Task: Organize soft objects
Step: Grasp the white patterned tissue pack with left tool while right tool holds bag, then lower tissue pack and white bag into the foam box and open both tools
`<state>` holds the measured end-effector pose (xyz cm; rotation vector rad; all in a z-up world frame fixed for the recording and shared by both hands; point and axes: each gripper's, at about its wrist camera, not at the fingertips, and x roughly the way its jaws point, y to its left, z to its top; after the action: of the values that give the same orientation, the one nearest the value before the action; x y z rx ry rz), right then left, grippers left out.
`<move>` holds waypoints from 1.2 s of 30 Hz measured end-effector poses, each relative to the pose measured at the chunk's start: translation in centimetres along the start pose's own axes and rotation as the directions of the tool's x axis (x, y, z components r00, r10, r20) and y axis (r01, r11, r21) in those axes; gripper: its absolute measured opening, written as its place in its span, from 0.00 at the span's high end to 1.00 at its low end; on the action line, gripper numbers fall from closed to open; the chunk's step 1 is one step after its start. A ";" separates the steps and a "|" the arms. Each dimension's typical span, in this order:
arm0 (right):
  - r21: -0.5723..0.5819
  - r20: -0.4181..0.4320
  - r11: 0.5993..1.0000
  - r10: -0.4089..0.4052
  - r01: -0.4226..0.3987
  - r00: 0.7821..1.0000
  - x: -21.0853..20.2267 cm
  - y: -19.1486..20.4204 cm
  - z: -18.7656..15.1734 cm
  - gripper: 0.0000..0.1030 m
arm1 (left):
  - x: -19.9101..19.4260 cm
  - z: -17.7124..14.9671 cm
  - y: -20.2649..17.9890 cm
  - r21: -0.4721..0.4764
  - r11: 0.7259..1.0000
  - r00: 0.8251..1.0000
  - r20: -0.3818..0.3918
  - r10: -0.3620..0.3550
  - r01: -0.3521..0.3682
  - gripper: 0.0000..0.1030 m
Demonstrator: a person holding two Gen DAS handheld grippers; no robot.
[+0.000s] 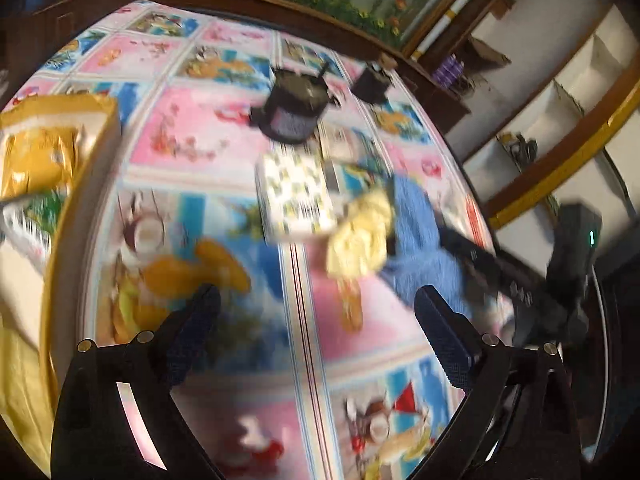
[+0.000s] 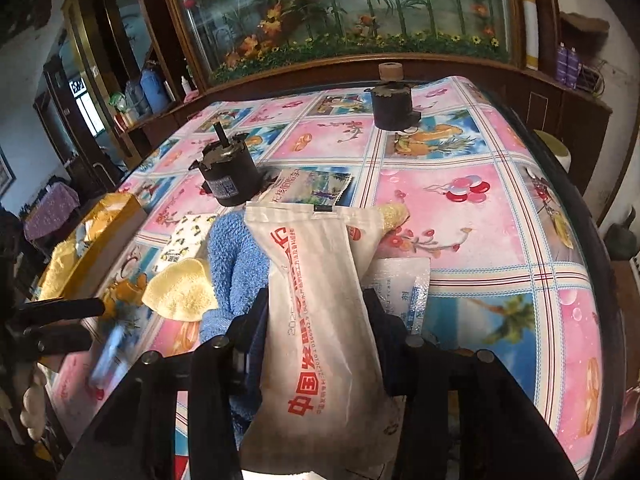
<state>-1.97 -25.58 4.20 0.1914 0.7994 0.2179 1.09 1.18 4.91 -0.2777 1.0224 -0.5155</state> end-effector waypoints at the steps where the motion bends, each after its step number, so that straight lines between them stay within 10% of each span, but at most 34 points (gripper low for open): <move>1: 0.014 0.002 1.000 0.009 -0.009 1.000 0.1 -0.2 0.1 0.58 | 0.4 1.0 0.2 -0.016 1.000 1.000 0.014 0.000 0.000 0.04; 13: 0.060 0.018 0.997 0.043 -0.044 0.999 -0.1 -0.6 0.3 0.57 | 9.0 5.1 -1.7 0.135 0.966 0.973 -0.047 0.228 -0.220 0.05; 15: 0.055 0.029 0.998 0.038 -0.039 0.999 -0.3 -0.5 0.3 0.57 | 8.9 5.3 -1.5 0.137 0.965 0.973 -0.039 0.229 -0.222 0.23; 16: 0.053 0.037 0.998 0.035 -0.037 0.999 -0.4 -0.4 0.3 0.57 | 8.7 5.4 -1.4 0.141 0.966 0.974 -0.042 0.223 -0.215 0.49; 18: 0.050 0.049 0.998 0.032 -0.035 0.998 -0.6 -0.4 0.3 0.58 | 8.4 5.4 -1.0 0.137 0.970 0.976 -0.053 0.211 -0.202 0.50; 28: 0.064 0.145 0.997 0.037 -0.047 0.989 -3.1 0.0 1.1 0.58 | 0.3 3.5 0.1 0.050 0.996 0.994 0.074 0.076 -0.080 0.50; 36: 0.000 0.149 0.985 0.172 -0.174 0.974 -5.5 6.0 3.0 0.58 | -10.7 0.1 4.3 -0.030 0.997 0.974 0.215 0.073 -0.068 0.50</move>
<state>-4.25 -21.56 11.55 0.2873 0.6358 0.3589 -2.07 10.53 10.89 -0.3095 0.8242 -0.4002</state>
